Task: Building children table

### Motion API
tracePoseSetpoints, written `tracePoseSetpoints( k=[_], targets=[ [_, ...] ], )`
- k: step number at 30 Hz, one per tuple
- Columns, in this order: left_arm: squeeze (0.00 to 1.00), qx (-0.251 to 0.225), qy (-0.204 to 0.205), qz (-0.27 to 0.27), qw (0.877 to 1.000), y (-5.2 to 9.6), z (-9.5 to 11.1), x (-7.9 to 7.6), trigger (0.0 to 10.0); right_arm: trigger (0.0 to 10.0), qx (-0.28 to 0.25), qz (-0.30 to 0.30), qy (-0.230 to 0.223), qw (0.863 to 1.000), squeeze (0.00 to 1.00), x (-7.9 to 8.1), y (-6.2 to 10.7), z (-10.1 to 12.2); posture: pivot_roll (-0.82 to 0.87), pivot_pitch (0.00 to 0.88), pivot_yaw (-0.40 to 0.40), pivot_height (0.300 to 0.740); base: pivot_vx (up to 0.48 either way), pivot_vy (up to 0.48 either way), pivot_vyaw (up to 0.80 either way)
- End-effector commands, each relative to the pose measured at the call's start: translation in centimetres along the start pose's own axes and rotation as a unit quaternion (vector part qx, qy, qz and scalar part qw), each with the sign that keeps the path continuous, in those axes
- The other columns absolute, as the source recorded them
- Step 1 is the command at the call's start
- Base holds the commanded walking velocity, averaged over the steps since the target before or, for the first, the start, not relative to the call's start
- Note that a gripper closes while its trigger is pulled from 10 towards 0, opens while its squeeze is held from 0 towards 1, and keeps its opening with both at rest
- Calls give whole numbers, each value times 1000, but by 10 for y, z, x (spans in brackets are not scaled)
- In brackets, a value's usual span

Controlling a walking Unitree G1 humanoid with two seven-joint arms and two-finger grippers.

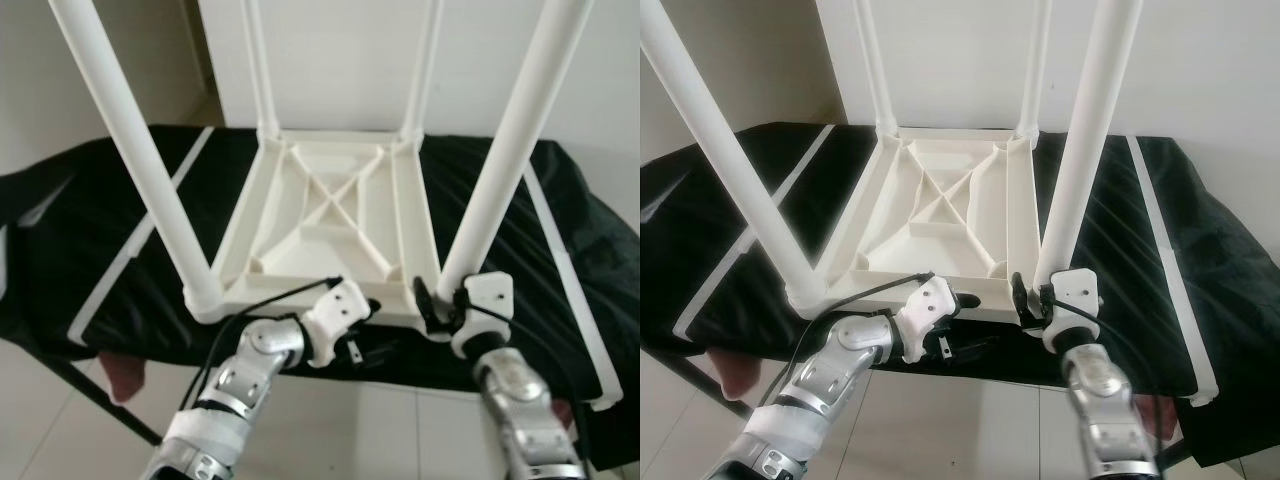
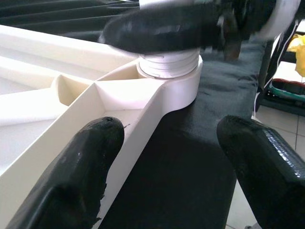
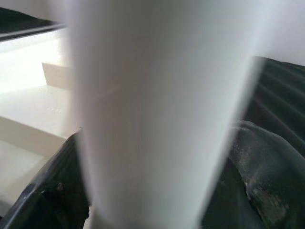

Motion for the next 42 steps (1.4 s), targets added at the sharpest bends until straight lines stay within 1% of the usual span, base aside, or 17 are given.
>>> tracePoseSetpoints(
  k=[1,3,4,5,6,7,8,10,11,17,19,24,29,32,35,38,42],
  targets=[
    [0,6,-2,2,1000,0,-1,1,10000,10000,7,32,-11,999,0,-1,-2,1,-86,0,49,740,0,0,0],
    [0,7,-4,2,1000,1,-2,1,10000,10000,10,44,-12,999,0,-2,-3,2,-86,0,49,740,0,0,0],
    [0,8,-5,3,1000,1,-2,1,10000,8627,7,53,-10,999,0,-4,-4,4,-84,0,48,740,0,0,0],
    [0,8,-5,3,1000,1,-2,1,10000,8627,7,53,-10,999,0,-4,-4,4,-84,0,48,740,0,0,0],
    [0,7,-4,3,1000,1,-2,2,10000,4706,11,58,-11,998,0,-6,-6,5,-82,0,46,740,0,0,0],
    [0,7,-4,3,1000,1,-2,2,10000,4706,11,58,-11,998,0,-6,-6,5,-82,0,46,740,0,0,0],
    [0,5,-3,4,1000,0,-1,2,10000,863,17,66,-9,998,0,-6,-7,4,-81,0,45,740,0,0,0],
    [0,5,-3,4,1000,0,-1,2,10000,863,17,66,-9,998,0,-6,-7,4,-81,0,45,740,0,0,0],
    [0,2,-1,4,1000,0,0,2,10000,0,22,74,-9,997,0,-7,-8,4,-80,0,45,740,0,0,0],
    [0,-8,5,12,1000,2,5,2,10000,0,43,100,-16,994,0,-4,-5,-6,-68,0,39,740,0,0,0],
    [0,-7,6,13,1000,3,4,2,10000,10000,47,99,-24,994,0,-4,-3,-7,-67,0,35,740,0,0,0],
    [0,-7,6,16,1000,3,3,3,10000,10000,46,77,-33,995,0,-7,-3,-8,-68,0,30,740,0,0,0],
    [0,-7,6,20,1000,2,4,4,10000,10000,36,16,-40,998,0,-11,-4,-10,-67,0,25,740,0,0,0],
    [0,-9,8,29,1000,3,5,7,10000,10000,21,-50,-60,997,0,-2,-4,-13,-68,0,22,740,0,0,0],
    [0,-10,8,30,999,3,5,7,10000,10000,19,-70,-67,995,0,1,-4,-14,-68,0,22,740,0,0,0],
    [0,-10,8,31,999,4,5,7,10000,10000,24,-151,-113,982,0,8,1,-24,-65,0,4,740,0,0,0],
    [0,-13,11,39,999,4,6,9,10000,10000,5,-228,-135,964,0,15,3,-25,-62,0,-5,740,0,0,0]
  ],
)
Point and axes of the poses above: a point about 5 cm out from each wrist's last joint towards the gripper, its own y axis pointing back from the gripper into the wrist, its own z axis along the axis of the wrist's last joint, x = y × z, the point moved 2 cm from there along -y, pointing out of the wrist towards the gripper, and after that the axes turned 14 degrees about -y, right-handed, at the moved point
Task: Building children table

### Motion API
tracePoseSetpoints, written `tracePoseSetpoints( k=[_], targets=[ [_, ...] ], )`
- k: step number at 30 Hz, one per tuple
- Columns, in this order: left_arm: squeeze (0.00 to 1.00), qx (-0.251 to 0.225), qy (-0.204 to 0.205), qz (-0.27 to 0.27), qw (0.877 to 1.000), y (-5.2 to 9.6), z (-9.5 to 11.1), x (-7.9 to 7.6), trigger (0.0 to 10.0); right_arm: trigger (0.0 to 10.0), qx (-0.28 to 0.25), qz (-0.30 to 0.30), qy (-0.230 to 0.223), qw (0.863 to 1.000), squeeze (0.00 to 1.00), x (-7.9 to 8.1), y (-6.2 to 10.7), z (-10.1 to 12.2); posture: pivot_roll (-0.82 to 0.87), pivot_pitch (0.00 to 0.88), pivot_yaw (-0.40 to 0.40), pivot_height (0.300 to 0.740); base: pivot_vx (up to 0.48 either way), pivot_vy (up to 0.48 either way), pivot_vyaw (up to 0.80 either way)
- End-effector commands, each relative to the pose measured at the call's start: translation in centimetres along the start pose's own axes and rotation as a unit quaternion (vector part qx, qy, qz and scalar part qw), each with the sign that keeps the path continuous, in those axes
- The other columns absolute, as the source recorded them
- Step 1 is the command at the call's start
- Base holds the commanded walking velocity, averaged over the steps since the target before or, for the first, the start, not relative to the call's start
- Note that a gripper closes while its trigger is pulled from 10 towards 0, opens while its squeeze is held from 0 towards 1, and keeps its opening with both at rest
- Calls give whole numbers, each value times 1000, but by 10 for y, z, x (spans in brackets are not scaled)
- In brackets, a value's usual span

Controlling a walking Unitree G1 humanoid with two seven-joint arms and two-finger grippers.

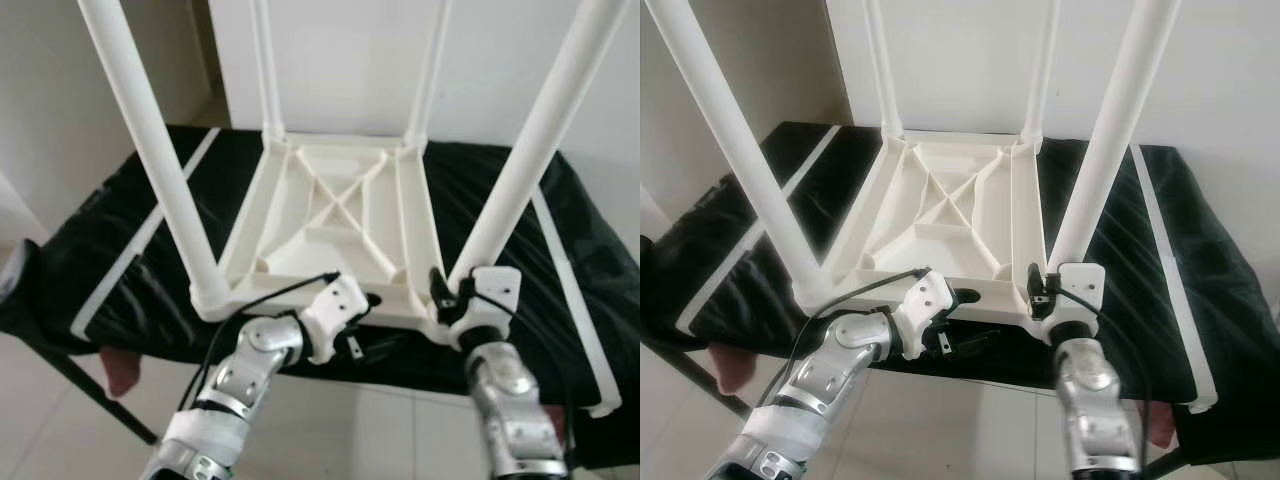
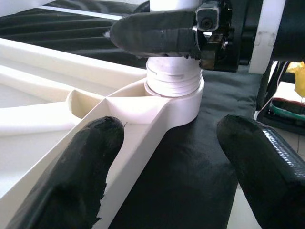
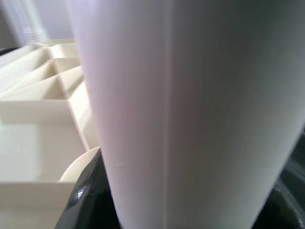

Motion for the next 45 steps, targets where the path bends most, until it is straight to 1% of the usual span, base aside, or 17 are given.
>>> tracePoseSetpoints(
  k=[1,4,7,8,11,17,23,24,30,31,35,37,40,41,42,44,45],
  targets=[
    [0,4,4,28,1000,2,-1,5,10000,10000,27,-55,-23,998,0,-8,6,-17,-60,0,-7,740,0,0,0],
    [0,3,8,31,999,2,0,4,10000,10000,14,-38,-17,999,0,-1,4,-12,-60,0,-5,740,0,0,0],
    [0,2,8,30,1000,2,0,3,10000,10000,13,-35,-15,999,0,-2,4,-10,-58,0,-5,740,0,0,0],
    [0,2,8,30,1000,3,0,3,10000,10000,14,-24,-22,999,1000,-1,3,-9,-55,0,-3,740,0,0,0],
    [0,-1,11,27,1000,4,2,0,10000,10000,-3,-4,-14,1000,1000,-2,1,4,-50,0,-6,740,0,0,0],
    [0,2,12,25,1000,5,1,-2,10000,10000,-4,22,-8,1000,1000,-1,1,8,-47,0,-7,740,0,0,0],
    [0,4,12,25,1000,5,0,-2,10000,10000,1,55,-5,998,1000,-8,1,12,-44,0,-6,740,0,0,0],
    [0,4,11,24,1000,5,1,-2,10000,10000,9,78,1,997,0,-10,1,12,-46,0,-4,740,0,0,0],
    [0,7,2,19,1000,5,2,0,10000,10000,14,145,27,989,0,-19,-1,18,-40,0,-12,740,0,0,0],
    [0,11,-8,18,1000,5,2,2,10000,10000,14,160,33,986,0,-23,-2,18,-38,0,-12,740,0,0,0],
    [0,21,-4,18,1000,6,0,4,10000,10000,29,195,52,979,0,-28,-3,16,-41,0,-8,740,0,0,0],
    [0,19,-3,17,1000,6,0,4,10000,10000,35,205,46,977,0,-29,-3,16,-44,0,-2,740,0,0,0],
    [0,6,-10,1,1000,5,5,0,10000,10000,45,234,52,970,0,-28,-6,17,-41,0,-1,740,0,0,0],
    [0,-3,-27,-16,999,4,8,-3,10000,10000,53,252,58,965,0,-28,-9,17,-39,0,-4,740,0,0,0],
    [0,-3,-27,-16,999,4,8,-3,10000,10000,53,252,58,965,0,-28,-9,17,-39,0,-4,740,0,0,0],
    [0,-3,-41,-50,998,3,10,-5,10000,10000,66,276,70,956,0,-26,-14,16,-41,0,-1,740,0,0,0],
    [0,-3,-44,-56,997,2,11,-4,10000,8745,70,284,72,954,0,-26,-15,16,-38,0,0,740,0,0,0]
  ],
)
Point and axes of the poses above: a point about 5 cm out from each wrist's last joint towards the gripper, its own y axis pointing back from the gripper into the wrist, its own z axis along the axis of the wrist's last joint, x = y × z, the point moved 2 cm from there along -y, pointing out of the wrist towards the gripper, and after that the axes turned 14 degrees about -y, right-handed, at the moved point
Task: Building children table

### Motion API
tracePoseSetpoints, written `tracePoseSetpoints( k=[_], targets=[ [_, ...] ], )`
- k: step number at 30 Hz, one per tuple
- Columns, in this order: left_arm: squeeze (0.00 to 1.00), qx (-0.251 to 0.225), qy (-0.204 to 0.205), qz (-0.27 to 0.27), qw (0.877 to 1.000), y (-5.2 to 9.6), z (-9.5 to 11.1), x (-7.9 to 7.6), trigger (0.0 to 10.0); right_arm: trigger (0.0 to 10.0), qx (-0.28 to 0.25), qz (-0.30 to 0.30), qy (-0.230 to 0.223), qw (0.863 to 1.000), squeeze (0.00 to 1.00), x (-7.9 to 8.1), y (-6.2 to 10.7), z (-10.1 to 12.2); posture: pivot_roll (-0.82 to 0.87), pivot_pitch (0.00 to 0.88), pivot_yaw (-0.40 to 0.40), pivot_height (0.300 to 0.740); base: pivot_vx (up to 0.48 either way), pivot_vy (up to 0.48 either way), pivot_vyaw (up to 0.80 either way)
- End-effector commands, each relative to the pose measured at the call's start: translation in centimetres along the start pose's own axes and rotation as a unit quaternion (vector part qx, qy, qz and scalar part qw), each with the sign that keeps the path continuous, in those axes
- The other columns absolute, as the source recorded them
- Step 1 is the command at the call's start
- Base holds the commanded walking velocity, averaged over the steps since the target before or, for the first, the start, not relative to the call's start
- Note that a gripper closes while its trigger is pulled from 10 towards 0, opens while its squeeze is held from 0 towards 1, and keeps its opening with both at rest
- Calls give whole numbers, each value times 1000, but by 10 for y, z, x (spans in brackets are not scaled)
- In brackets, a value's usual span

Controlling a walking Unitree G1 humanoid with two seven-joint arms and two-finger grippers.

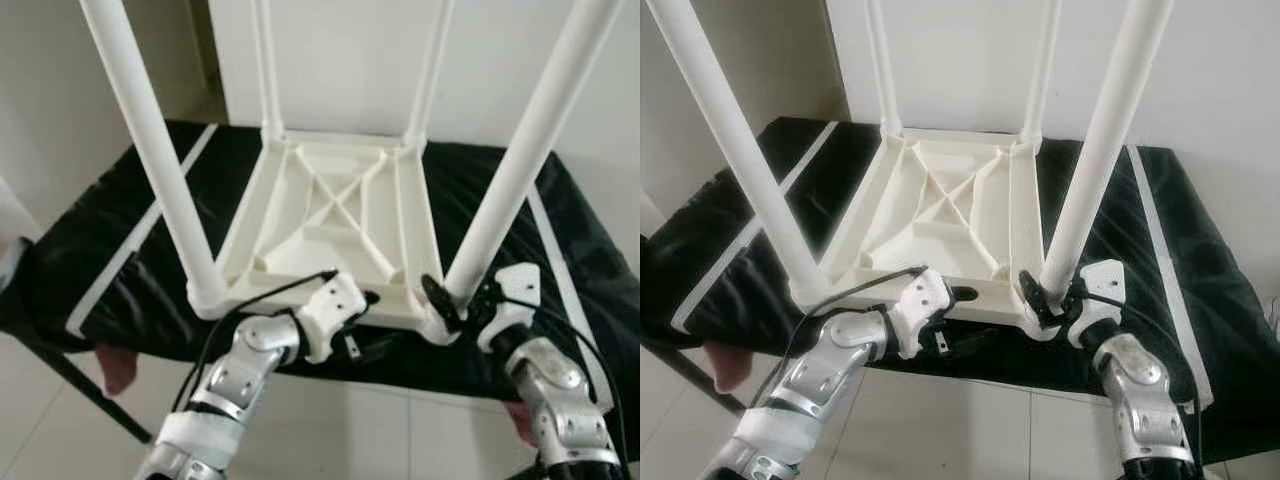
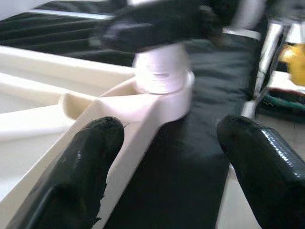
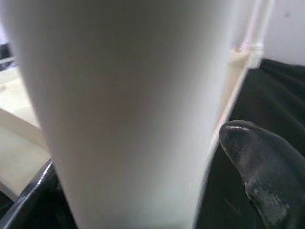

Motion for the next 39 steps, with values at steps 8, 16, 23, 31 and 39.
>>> tracePoseSetpoints(
  k=[8,16,23,31,39],
  targets=[
    [0,-12,-17,1,1000,-7,12,10,10000,0,28,37,-7,999,0,2,-1,-12,-30,0,-3,740,0,0,0],
    [0,-23,-8,2,1000,-6,15,7,10000,0,45,40,-20,998,0,3,6,-22,-26,0,-2,740,0,0,0],
    [0,-23,-4,5,1000,-6,15,6,10000,10000,-8,-42,-38,998,0,0,3,-13,-25,0,-10,740,0,0,0],
    [0,-34,36,13,999,-8,15,6,10000,10000,-32,-233,-84,968,0,14,10,-27,-30,0,-31,740,0,0,0],
    [0,-22,48,61,997,-7,11,13,10000,10000,-40,-297,-111,947,0,36,0,-34,-9,0,-45,740,0,0,0]
  ],
)
Point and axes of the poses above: a point about 5 cm out from each wrist's last joint towards the gripper, its own y axis pointing back from the gripper into the wrist, its own z axis along the axis of the wrist's last joint, x = y × z, the point moved 2 cm from there along -y, pointing out of the wrist towards the gripper, and after that the axes turned 14 degrees about -y, right-handed, at the moved point
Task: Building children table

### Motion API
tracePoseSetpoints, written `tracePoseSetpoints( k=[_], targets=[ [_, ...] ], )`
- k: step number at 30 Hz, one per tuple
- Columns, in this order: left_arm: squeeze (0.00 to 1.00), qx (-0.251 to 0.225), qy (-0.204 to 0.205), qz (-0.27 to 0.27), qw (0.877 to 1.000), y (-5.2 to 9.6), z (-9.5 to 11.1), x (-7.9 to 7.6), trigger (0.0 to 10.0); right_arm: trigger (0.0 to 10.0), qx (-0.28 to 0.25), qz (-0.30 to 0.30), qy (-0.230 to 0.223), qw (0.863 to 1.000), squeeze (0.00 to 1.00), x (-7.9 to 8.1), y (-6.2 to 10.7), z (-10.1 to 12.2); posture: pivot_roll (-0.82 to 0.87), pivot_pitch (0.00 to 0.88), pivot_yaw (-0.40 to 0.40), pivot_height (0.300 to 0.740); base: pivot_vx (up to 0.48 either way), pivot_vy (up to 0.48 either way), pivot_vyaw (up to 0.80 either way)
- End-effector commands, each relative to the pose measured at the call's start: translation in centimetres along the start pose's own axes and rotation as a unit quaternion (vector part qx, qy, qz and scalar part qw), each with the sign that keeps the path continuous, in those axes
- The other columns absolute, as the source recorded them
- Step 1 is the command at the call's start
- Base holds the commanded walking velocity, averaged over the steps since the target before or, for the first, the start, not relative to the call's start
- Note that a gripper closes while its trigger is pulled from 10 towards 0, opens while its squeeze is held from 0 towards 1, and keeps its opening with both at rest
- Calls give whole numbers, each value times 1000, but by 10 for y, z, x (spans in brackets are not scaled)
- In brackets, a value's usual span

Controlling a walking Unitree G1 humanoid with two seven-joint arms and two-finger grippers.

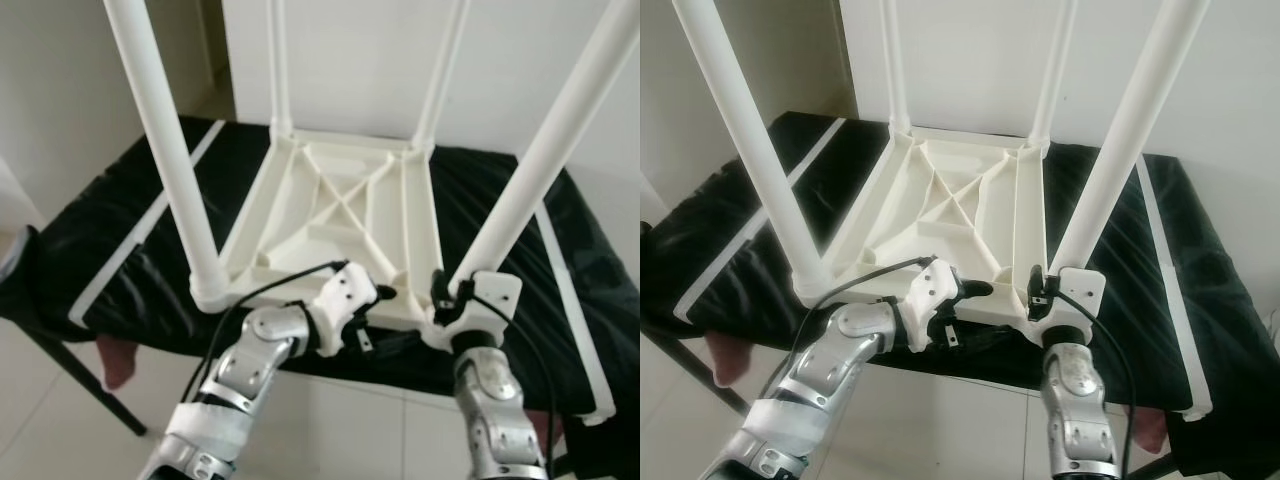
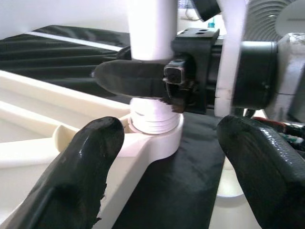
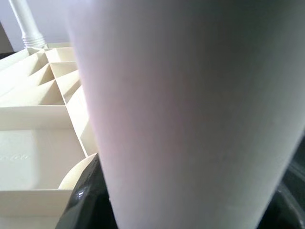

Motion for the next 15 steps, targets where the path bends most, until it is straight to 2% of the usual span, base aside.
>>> tracePoseSetpoints(
  k=[1,7,8,15],
  targets=[
    [0,15,14,59,998,3,-4,8,10000,10000,28,-13,-15,999,0,0,5,-12,-7,0,-45,740,0,0,0],
    [0,14,21,55,998,4,-4,6,10000,10000,20,-24,-13,999,0,-4,5,-7,-1,0,-48,740,0,0,0],
    [0,18,20,56,998,5,-5,6,10000,10000,20,-21,-11,1000,1000,-3,5,-7,5,0,-49,740,0,0,0],
    [0,29,21,62,997,9,-8,7,10000,10000,5,23,-5,1000,1000,0,8,3,8,0,-47,740,0,0,0]
  ],
)
Point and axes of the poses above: a point about 5 cm out from each wrist's last joint towards the gripper, its own y axis pointing back from the gripper into the wrist, its own z axis along the axis of the wrist's last joint, x = y × z, the point moved 2 cm from there along -y, pointing out of the wrist towards the gripper, and after that the axes turned 14 degrees about -y, right-handed, at the moved point
